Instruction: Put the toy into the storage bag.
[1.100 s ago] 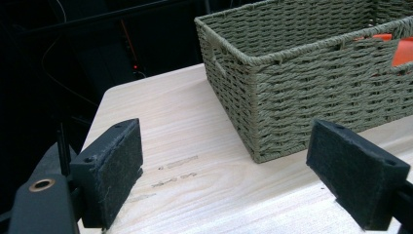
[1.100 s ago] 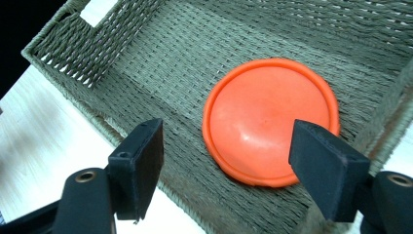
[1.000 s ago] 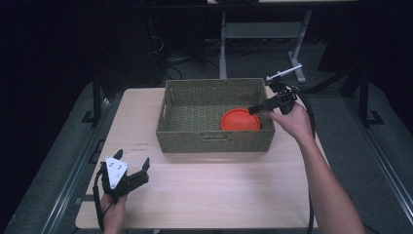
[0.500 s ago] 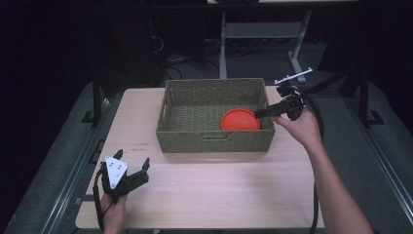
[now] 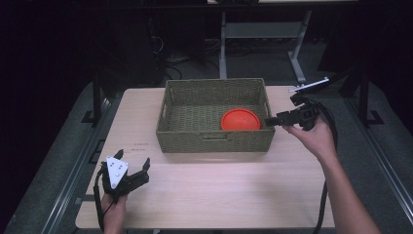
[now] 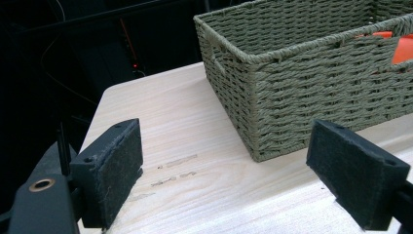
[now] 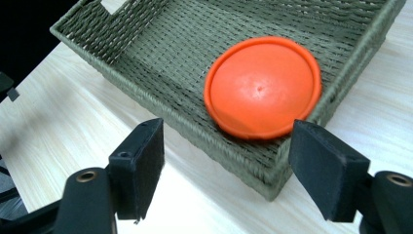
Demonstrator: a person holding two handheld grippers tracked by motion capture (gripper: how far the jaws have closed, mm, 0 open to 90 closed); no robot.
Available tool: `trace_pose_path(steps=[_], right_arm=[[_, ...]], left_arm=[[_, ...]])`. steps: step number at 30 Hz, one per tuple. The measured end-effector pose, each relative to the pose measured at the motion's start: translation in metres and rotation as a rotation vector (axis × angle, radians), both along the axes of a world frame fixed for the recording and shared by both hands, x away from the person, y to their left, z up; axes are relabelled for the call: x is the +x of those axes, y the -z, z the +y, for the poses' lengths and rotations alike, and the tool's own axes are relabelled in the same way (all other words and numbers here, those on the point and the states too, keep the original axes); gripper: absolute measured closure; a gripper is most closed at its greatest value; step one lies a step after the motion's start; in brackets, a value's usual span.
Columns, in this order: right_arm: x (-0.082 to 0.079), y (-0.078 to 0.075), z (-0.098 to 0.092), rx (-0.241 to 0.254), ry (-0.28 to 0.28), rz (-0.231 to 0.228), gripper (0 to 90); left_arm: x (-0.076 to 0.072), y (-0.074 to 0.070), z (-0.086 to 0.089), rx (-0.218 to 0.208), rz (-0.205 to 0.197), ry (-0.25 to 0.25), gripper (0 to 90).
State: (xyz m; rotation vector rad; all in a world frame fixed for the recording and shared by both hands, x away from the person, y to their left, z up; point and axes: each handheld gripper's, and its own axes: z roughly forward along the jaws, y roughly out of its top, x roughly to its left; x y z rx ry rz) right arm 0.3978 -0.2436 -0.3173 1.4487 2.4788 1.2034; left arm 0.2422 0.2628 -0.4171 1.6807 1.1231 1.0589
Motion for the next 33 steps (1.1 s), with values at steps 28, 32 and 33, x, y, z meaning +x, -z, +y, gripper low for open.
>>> trace_pose_path(steps=[28,32,33], right_arm=[[-0.047,0.022,-0.031,0.027,0.014,-0.008,28.1],[-0.053,0.025,-0.035,0.037,0.011,-0.013,27.9],[-0.054,0.026,-0.035,0.038,0.009,-0.014,27.9]], left_arm=[[0.000,0.000,0.001,0.002,-0.001,-0.004,12.7],[0.000,0.000,0.001,0.001,-0.001,-0.005,12.7],[0.000,0.000,0.001,0.000,-0.001,-0.004,12.7]])
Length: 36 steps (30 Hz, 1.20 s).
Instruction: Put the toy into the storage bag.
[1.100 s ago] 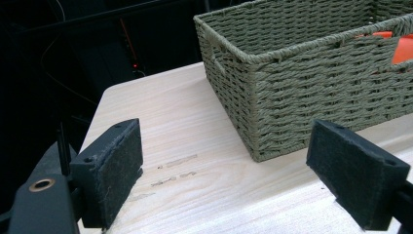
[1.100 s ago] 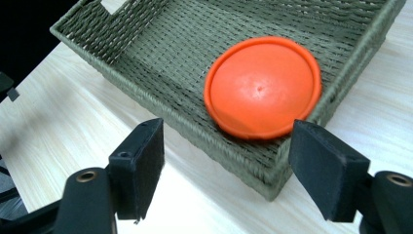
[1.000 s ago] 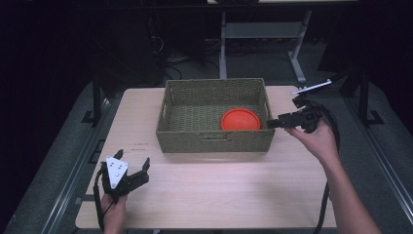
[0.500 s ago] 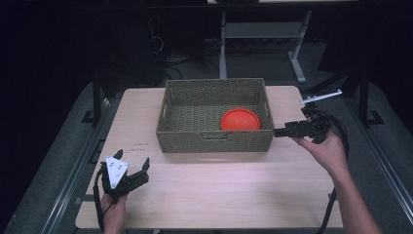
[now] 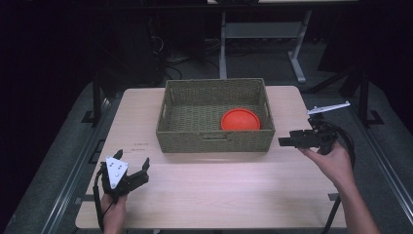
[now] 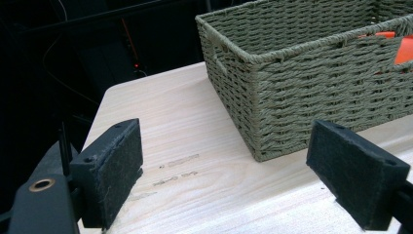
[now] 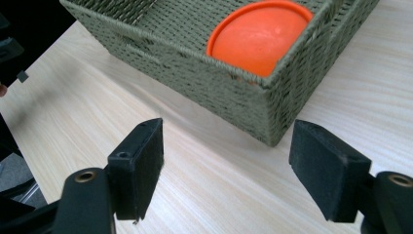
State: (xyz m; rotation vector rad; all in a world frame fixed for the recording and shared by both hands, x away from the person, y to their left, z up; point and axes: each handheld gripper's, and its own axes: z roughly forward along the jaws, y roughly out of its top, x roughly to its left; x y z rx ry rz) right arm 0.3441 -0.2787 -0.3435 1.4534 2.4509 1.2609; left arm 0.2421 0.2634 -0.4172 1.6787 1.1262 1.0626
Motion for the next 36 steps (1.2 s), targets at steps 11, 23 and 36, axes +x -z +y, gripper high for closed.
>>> trace_pose_path(steps=[11,23,36], right_arm=[[-0.011,0.016,-0.007,-0.001,0.005,0.005,27.7],[-0.026,0.035,-0.015,-0.001,0.020,0.003,27.4],[-0.046,0.058,-0.025,-0.009,0.032,0.017,27.0]], left_arm=[[0.000,0.000,0.000,-0.002,0.002,-0.002,12.7],[0.001,0.001,0.000,0.002,0.000,-0.002,12.7],[0.001,0.002,0.000,-0.004,0.003,-0.003,12.7]])
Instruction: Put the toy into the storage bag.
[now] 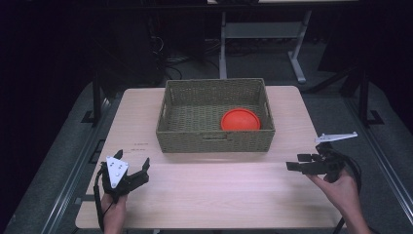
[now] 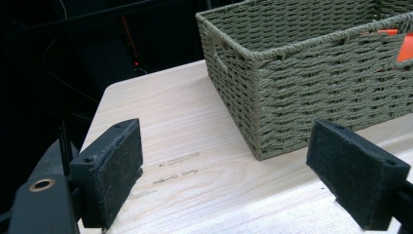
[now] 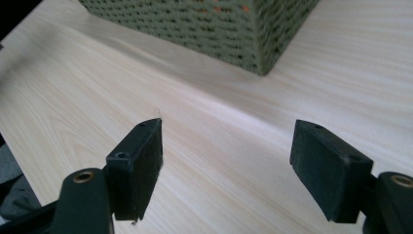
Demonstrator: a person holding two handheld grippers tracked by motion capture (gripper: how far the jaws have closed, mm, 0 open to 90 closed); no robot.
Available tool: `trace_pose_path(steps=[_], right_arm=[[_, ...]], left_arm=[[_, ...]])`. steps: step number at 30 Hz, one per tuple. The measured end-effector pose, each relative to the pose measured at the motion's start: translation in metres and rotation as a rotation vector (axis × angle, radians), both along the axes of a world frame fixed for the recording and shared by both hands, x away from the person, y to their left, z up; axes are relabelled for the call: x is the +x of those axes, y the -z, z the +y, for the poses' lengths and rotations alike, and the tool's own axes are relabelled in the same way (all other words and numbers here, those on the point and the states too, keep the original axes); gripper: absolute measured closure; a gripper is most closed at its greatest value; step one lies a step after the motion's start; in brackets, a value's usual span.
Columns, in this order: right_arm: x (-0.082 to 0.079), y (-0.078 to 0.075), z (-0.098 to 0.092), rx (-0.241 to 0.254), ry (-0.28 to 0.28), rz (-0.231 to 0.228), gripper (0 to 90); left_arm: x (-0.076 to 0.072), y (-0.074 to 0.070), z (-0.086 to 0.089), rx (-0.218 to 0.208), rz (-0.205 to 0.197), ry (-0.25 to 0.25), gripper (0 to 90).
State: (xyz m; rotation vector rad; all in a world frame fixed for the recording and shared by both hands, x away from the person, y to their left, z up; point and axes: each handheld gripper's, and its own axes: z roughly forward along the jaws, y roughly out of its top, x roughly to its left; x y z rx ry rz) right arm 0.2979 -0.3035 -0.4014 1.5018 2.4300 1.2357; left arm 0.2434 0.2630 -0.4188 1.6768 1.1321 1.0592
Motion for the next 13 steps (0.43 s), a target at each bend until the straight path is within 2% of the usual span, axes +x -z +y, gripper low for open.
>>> trace_pose_path(steps=[5,6,8,13], right_arm=[[-0.012,0.011,-0.005,-0.005,0.007,0.003,26.8],[-0.015,0.013,-0.006,-0.006,0.005,0.000,26.8],[-0.021,0.017,-0.007,0.003,0.012,0.006,26.8],[-0.039,0.025,-0.009,-0.001,0.035,-0.025,26.6]], left_arm=[[0.000,0.000,0.000,0.012,0.007,0.001,12.7],[0.000,0.001,0.000,0.000,0.003,-0.001,12.7],[0.000,0.000,0.001,0.013,0.006,-0.001,12.7],[0.000,0.000,0.001,-0.002,0.001,-0.013,12.7]])
